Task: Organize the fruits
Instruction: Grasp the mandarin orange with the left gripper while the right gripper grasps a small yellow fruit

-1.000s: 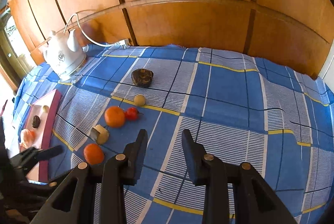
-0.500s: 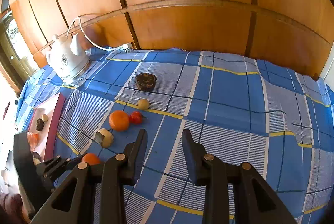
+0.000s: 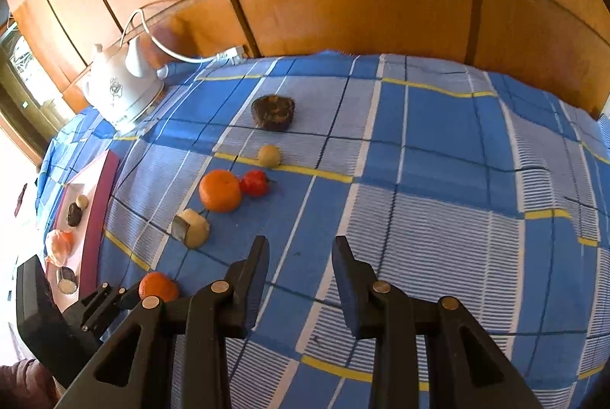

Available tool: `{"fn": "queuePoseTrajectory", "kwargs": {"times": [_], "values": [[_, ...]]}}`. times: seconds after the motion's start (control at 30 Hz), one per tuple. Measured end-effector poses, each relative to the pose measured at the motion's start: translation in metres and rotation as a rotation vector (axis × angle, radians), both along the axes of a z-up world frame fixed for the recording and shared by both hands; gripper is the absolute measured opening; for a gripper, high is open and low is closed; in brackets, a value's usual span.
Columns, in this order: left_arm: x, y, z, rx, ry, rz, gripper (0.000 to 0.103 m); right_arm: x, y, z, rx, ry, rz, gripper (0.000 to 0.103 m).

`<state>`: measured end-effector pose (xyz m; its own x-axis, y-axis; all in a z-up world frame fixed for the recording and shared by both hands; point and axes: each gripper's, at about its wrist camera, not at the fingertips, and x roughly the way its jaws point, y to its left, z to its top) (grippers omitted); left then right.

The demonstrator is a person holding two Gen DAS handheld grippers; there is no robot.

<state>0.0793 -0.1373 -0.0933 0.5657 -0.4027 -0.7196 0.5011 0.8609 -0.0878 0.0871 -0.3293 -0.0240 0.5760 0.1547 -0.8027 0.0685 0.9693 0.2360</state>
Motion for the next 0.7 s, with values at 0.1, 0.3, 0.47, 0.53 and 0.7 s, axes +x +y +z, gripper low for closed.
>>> {"fn": "queuePoseTrajectory", "kwargs": {"times": [0.1, 0.3, 0.47, 0.53, 0.7], "values": [[-0.001, 0.002, -0.001, -0.02, 0.001, 0.0, 0.039, 0.008, 0.006, 0.002, 0.005, 0.007, 0.008, 0.034], [-0.002, 0.005, -0.002, -0.043, -0.002, 0.0, 0.039, 0.049, 0.014, 0.004, 0.075, -0.01, -0.037, 0.034], [-0.004, 0.007, -0.002, -0.058, -0.005, -0.001, 0.039, 0.095, 0.033, -0.007, 0.054, 0.019, -0.048, 0.034], [-0.004, 0.008, -0.002, -0.066, -0.003, -0.001, 0.039, 0.111, 0.04, -0.014, 0.026, 0.042, -0.044, 0.034], [-0.004, 0.011, -0.002, -0.08, 0.0, -0.002, 0.039, 0.134, 0.048, -0.038, -0.058, 0.124, -0.046, 0.024]]}}
